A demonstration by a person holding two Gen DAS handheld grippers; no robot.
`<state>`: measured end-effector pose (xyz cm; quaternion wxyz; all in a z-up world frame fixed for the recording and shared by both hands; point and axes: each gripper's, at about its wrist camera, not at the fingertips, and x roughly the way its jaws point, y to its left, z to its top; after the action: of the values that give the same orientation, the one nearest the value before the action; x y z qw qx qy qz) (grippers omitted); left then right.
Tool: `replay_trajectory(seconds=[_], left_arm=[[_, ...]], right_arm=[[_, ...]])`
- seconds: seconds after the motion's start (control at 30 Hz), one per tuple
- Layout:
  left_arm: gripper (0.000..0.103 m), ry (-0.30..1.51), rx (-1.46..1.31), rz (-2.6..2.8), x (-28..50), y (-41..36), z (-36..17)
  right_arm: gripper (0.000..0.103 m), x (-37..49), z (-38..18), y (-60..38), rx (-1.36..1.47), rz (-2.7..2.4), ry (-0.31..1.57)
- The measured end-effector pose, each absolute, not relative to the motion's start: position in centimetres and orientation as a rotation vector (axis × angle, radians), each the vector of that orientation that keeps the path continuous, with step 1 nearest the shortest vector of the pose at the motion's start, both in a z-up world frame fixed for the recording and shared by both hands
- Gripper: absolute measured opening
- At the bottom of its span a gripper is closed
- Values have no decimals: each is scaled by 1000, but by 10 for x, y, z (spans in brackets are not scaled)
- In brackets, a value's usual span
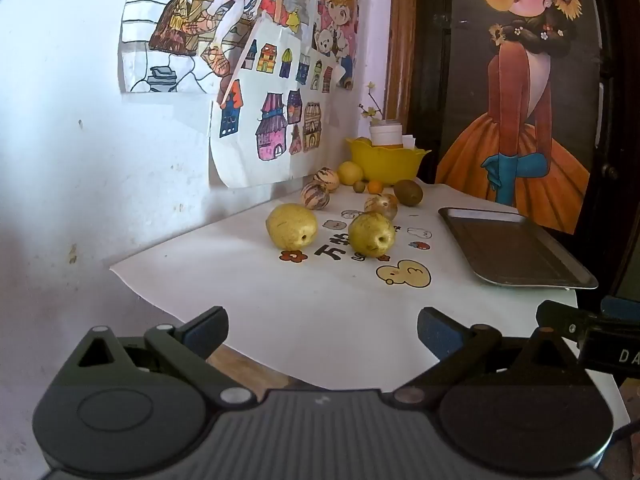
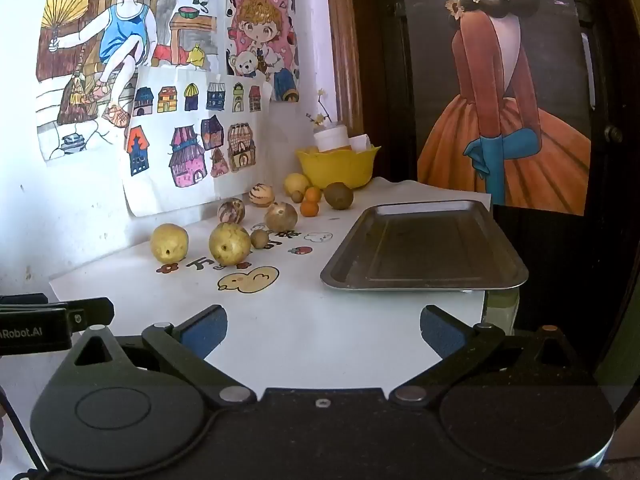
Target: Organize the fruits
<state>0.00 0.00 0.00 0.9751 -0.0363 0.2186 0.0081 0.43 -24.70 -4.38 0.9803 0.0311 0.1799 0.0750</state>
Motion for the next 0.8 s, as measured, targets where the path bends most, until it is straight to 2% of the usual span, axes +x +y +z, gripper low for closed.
replay_trajectory(seconds=[0.8], left_arm=[[103, 447, -82, 15, 0, 0, 0]], right_arm=[[102, 6, -43, -246, 62, 153, 374]])
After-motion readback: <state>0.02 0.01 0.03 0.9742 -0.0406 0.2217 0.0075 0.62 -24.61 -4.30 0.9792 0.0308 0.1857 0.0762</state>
